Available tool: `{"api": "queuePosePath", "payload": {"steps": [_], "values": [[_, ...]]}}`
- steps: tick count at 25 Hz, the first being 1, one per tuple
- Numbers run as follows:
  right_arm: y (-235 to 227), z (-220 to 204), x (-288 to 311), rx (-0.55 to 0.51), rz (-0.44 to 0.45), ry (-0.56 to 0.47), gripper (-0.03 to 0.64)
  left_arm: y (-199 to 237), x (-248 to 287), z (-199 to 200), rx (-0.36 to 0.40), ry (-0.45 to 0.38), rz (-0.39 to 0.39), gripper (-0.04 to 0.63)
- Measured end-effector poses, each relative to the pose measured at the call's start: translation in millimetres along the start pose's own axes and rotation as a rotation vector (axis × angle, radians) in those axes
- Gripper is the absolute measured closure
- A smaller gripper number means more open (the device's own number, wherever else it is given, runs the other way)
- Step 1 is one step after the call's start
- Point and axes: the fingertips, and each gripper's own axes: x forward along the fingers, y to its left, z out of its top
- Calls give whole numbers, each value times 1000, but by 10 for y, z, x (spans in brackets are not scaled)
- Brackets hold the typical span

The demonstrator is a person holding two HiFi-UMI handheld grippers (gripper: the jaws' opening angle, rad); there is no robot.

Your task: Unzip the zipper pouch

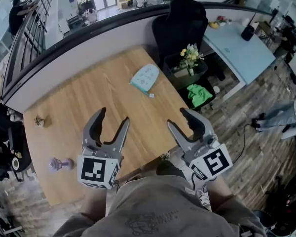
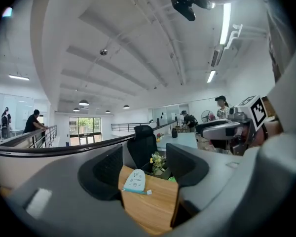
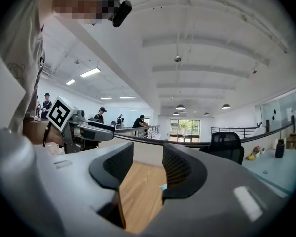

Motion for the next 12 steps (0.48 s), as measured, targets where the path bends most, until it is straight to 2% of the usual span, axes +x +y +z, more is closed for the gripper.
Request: {"api": "queuePosePath", "payload": {"steps": [4, 12], "values": [[-443, -22, 191, 18, 77, 7, 440, -35, 371, -16, 1, 38, 57, 332], [-1120, -91, 543, 55, 236, 29, 440, -5, 836, -44, -29, 99, 224, 334]]}}
